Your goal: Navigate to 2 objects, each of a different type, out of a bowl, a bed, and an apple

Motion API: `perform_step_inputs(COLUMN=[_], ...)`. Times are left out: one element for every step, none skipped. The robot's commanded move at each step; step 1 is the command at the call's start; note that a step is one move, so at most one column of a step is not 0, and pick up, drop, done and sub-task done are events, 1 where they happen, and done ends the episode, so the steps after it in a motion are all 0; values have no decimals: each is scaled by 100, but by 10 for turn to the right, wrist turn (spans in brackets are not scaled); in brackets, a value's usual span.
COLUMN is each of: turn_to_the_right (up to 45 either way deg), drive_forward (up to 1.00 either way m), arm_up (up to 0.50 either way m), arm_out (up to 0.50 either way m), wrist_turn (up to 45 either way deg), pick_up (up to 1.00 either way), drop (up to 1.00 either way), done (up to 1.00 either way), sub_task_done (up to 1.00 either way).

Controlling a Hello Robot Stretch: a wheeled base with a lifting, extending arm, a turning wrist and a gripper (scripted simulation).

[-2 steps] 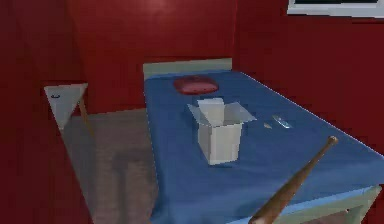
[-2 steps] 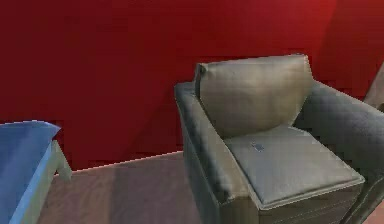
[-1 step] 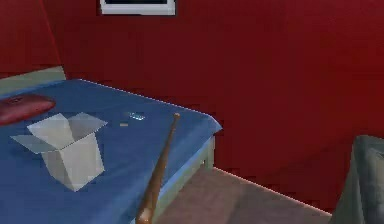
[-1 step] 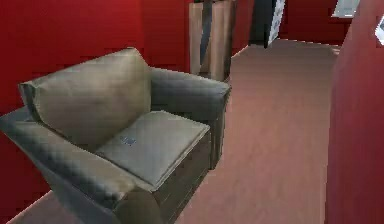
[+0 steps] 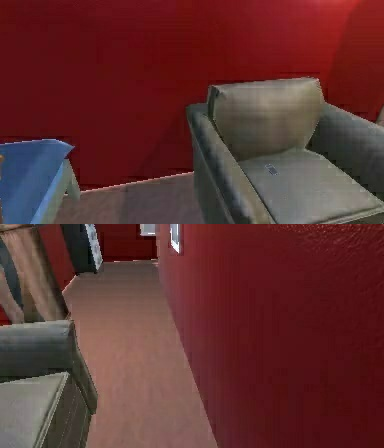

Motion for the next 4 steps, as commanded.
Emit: perform_step_inputs(turn_to_the_right=[450, 300, 0, 0], drive_forward=[0, 0, 100, 100], arm_up=[0, 0, 0, 0], arm_out=[0, 0, 0, 0], wrist_turn=[0, 0, 0, 0], pick_up=[0, 0, 0, 0], drop=[0, 0, 0, 0], done=[0, 0, 0, 0], sub_task_done=[0, 0, 0, 0])
